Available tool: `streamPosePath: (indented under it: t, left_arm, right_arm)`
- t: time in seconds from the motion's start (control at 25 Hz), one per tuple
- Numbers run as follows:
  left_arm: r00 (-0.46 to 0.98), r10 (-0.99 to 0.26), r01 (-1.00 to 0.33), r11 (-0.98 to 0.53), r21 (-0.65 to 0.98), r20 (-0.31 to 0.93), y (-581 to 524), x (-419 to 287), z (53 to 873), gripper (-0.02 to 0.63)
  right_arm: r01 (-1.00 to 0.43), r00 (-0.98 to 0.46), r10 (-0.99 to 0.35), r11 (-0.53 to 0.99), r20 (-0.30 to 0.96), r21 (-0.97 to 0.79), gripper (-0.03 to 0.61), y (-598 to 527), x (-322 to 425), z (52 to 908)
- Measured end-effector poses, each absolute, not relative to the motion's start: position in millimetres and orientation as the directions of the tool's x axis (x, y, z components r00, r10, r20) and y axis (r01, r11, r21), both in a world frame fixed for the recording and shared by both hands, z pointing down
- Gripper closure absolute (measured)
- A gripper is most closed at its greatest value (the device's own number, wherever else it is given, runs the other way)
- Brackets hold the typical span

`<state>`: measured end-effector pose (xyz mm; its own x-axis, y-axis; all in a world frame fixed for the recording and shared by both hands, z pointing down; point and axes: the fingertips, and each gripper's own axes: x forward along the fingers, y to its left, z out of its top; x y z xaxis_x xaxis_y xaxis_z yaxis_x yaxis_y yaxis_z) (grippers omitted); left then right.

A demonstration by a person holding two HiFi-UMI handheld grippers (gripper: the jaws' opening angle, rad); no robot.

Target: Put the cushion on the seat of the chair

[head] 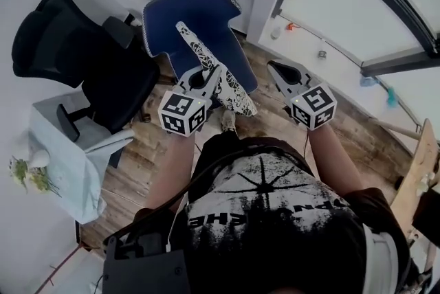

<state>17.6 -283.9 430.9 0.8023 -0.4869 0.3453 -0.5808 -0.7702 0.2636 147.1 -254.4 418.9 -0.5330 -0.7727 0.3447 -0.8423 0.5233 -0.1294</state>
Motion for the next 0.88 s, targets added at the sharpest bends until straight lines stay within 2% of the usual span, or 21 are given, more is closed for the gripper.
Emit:
streamPosePath:
  t: [0.32,0.88]
  left_arm:
    - [0.843,-0.408,-0.500,-0.833,0.235,0.350,-330.1,22.1,437.4,0.591]
    - [0.863,-0.393,-0.481,-0.833,0.275,0.318,-355.4,86.7,436.1,0.591]
  right_arm:
    - [-0.886,-0.458,-0.819,0.453,0.345,-0.100,0.558,-293.1,139.0,421.2]
    - [-0.870,-0.487,-0.779,0.474,0.394,-0.137,0.558,-301.3,173.0,434.4]
